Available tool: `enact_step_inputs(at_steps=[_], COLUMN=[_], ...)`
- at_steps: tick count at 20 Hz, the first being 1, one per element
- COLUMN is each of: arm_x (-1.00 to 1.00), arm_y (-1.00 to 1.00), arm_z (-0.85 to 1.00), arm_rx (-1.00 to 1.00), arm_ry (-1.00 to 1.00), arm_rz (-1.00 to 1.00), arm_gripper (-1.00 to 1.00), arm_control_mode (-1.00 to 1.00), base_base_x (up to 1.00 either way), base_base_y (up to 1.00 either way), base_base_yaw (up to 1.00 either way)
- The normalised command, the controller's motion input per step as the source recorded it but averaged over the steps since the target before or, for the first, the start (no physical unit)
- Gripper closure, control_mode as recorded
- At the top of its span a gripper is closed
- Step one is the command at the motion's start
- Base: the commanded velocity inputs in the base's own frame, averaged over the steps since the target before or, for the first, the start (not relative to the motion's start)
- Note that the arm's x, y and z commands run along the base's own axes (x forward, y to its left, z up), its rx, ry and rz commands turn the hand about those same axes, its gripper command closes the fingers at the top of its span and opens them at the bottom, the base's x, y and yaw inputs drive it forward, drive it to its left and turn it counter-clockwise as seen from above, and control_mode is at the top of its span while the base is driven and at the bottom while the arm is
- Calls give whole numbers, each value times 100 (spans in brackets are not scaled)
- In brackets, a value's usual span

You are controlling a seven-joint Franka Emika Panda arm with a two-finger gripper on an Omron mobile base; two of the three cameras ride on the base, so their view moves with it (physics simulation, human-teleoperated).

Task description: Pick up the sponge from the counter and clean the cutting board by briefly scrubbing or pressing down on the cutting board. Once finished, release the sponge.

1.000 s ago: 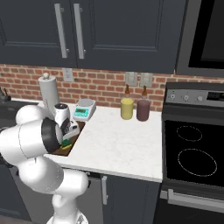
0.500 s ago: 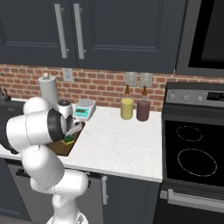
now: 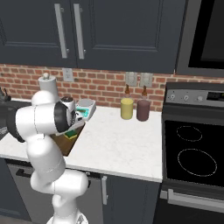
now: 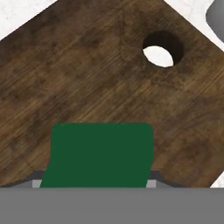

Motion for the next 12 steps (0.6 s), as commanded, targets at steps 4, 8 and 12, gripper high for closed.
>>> enact_step_inputs(at_steps=[4, 8, 12], arm_x=[42, 39, 36], arm_y=[0, 0, 0], arm_z=[0, 0, 0], arm_rx=[-1, -11, -4], arm_ry=[-4, -2, -1], arm_rz=[-1, 0, 0], arm_gripper=[100, 100, 100], arm_control_mode=[-100, -100, -100], base_base_x=[0, 0, 0], base_base_y=[0, 0, 0], base_base_yaw=[0, 0, 0])
